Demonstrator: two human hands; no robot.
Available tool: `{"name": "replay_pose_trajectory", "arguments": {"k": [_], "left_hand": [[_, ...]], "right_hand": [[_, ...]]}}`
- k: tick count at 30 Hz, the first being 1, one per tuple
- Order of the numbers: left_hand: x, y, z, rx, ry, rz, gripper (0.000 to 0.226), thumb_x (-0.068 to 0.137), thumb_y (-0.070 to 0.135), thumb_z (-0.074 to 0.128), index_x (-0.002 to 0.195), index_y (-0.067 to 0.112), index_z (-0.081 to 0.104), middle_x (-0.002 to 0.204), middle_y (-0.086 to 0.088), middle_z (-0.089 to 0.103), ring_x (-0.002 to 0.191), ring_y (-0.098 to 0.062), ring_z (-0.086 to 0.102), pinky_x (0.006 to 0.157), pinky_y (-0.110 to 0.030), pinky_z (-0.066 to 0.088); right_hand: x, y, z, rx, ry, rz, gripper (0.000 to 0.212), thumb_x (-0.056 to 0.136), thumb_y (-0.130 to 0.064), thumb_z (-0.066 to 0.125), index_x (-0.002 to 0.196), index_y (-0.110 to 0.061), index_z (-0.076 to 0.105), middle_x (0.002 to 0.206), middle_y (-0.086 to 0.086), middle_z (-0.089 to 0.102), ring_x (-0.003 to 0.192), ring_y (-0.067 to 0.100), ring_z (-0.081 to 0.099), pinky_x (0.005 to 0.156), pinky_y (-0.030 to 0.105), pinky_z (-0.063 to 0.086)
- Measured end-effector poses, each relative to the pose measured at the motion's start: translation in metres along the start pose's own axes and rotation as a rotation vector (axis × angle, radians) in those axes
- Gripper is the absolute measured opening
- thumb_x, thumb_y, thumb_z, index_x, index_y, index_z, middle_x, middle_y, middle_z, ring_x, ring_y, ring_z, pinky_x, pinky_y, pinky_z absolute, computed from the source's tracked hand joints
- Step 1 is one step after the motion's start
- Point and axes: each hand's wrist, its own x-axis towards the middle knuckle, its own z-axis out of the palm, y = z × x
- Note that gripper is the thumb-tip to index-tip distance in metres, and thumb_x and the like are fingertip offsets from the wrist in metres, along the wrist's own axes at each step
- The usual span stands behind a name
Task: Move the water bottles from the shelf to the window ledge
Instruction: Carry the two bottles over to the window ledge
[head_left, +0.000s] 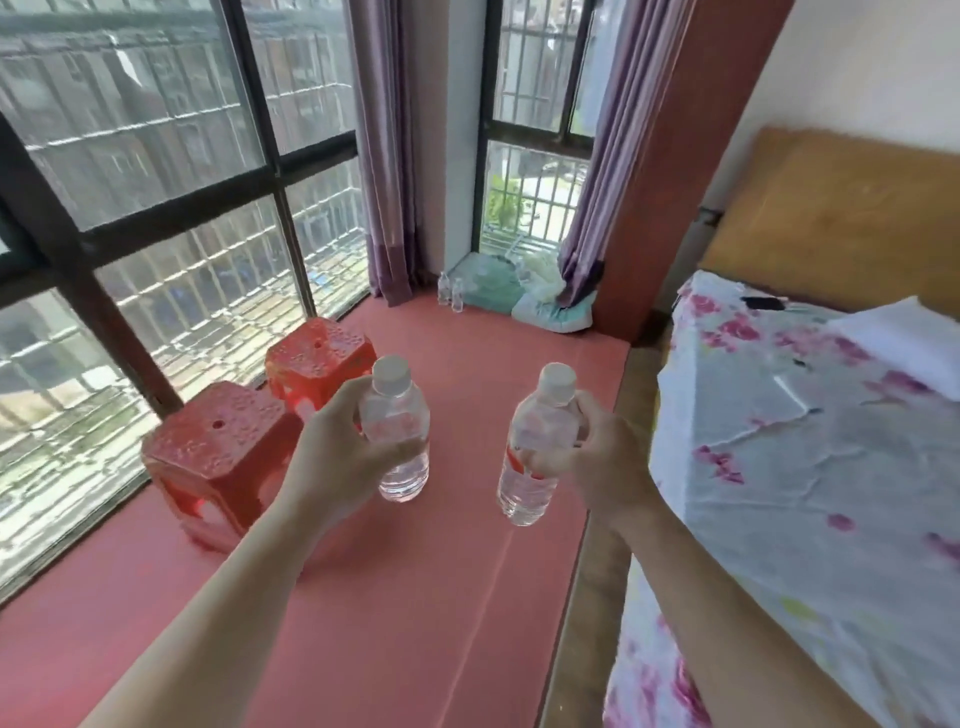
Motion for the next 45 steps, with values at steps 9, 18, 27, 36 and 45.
{"name": "replay_pose_trajectory", "arguments": {"k": [9, 18, 27, 36, 45], "left_hand": [[0.133, -0.006, 0.048, -0.001, -0.104, 0.046, 0.061, 0.058, 0.037, 0.088, 0.113, 0.037, 0.060, 0.097, 0.014, 0.069, 0.089, -0.007, 0.065, 0.082, -0.035, 0.054], [0.281, 0.014, 0.089, 0.068, -0.106, 0.082, 0.061, 0.062, 0.038, 0.088, 0.114, 0.037, 0.056, 0.099, 0.011, 0.067, 0.084, -0.012, 0.066, 0.061, -0.023, 0.048], [0.409, -0.003, 0.109, 0.031, -0.147, 0.062, 0.073, 0.052, 0.055, 0.078, 0.119, 0.035, 0.057, 0.102, 0.013, 0.068, 0.091, -0.011, 0.066, 0.078, -0.035, 0.053], [0.578, -0.050, 0.111, -0.028, -0.217, 0.109, 0.057, 0.057, 0.044, 0.084, 0.107, 0.035, 0.059, 0.093, 0.013, 0.067, 0.083, 0.000, 0.063, 0.074, -0.035, 0.053], [0.719, -0.048, 0.127, -0.004, -0.310, 0.167, 0.052, 0.066, 0.035, 0.088, 0.107, 0.045, 0.056, 0.097, 0.015, 0.068, 0.086, -0.002, 0.064, 0.071, -0.026, 0.049]], "right_hand": [[0.113, 0.022, -0.004, 0.056, 0.099, 0.083, 0.051, 0.055, -0.034, 0.083, 0.101, -0.039, 0.062, 0.092, -0.016, 0.069, 0.090, 0.009, 0.066, 0.083, 0.040, 0.057], [0.264, 0.014, -0.033, 0.048, 0.125, 0.040, 0.046, 0.059, -0.024, 0.085, 0.099, -0.034, 0.064, 0.089, -0.016, 0.069, 0.084, 0.002, 0.062, 0.064, 0.019, 0.041], [0.390, 0.010, -0.023, 0.038, 0.139, 0.061, 0.048, 0.055, -0.034, 0.085, 0.098, -0.038, 0.064, 0.088, -0.020, 0.069, 0.083, -0.001, 0.063, 0.067, 0.019, 0.042], [0.534, 0.011, 0.037, 0.020, 0.232, 0.129, 0.049, 0.050, -0.033, 0.085, 0.094, -0.038, 0.063, 0.090, -0.015, 0.071, 0.087, 0.008, 0.066, 0.082, 0.038, 0.055], [0.651, 0.005, 0.049, 0.054, 0.316, 0.155, 0.050, 0.056, -0.029, 0.087, 0.099, -0.039, 0.064, 0.093, -0.019, 0.070, 0.091, 0.006, 0.066, 0.083, 0.037, 0.055]]}}
